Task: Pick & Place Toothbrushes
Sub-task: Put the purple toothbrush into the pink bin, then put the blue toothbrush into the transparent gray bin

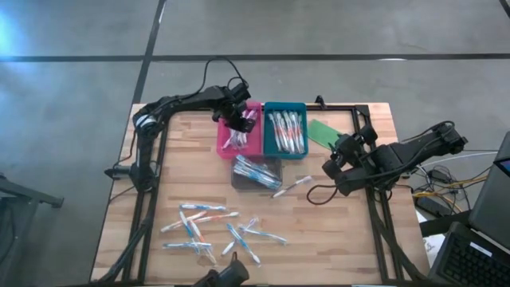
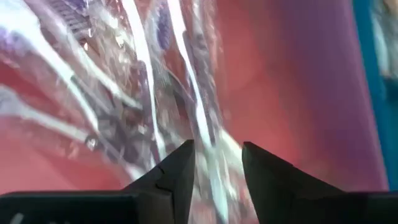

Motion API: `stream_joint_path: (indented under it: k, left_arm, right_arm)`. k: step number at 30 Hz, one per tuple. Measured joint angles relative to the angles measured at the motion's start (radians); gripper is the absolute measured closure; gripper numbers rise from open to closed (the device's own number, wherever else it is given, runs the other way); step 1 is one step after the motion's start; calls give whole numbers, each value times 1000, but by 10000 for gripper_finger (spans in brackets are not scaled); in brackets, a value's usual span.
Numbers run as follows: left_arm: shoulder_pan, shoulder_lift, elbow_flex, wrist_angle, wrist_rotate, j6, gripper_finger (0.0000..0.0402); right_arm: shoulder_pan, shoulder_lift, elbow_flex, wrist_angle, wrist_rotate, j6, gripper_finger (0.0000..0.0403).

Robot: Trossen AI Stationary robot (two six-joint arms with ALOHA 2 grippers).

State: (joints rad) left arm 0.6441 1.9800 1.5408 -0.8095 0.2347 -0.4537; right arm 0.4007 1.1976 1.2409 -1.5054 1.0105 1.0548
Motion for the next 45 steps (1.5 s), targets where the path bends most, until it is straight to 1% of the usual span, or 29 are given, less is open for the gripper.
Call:
stream_joint_path:
  k: [5, 8, 10, 15, 20, 27, 30, 34, 38, 41, 45]
  left_arm:
    - [0, 0, 140, -261, 61, 50, 257]
    - [-2, -1, 228, -417, 64, 59, 260]
    - [-11, -3, 276, -488, 41, 69, 262]
    - [-64, -46, 337, -590, -68, 83, 262]
    - [-138, -133, 325, -621, -102, 98, 262]
    - [-287, -282, 225, -625, -116, 112, 263]
    - [-367, -351, 155, -623, -161, 108, 264]
    - [-480, -439, 43, -608, -236, 104, 262]
    - [-572, -516, -79, -578, -249, 100, 262]
    - [-617, -561, -178, -531, -252, 99, 264]
    - [-639, -600, -313, -452, -254, 93, 264]
  right_arm:
    - [0, 0, -1, 1, 0, 0, 245]
    - [0, 0, -1, 1, 0, 0, 255]
    - [0, 0, -1, 1, -1, 0, 262]
    - [0, 0, -1, 0, -12, 0, 276]
    - [0, 0, -2, 1, -18, 0, 288]
    - [0, 0, -2, 1, -20, 0, 303]
    - [0, 0, -3, 1, -24, 0, 310]
    - [0, 0, -3, 2, -25, 0, 323]
    - [0, 0, -3, 3, -25, 0, 337]
    - [0, 0, -3, 6, -25, 0, 346]
    - [0, 0, -3, 16, -25, 0, 356]
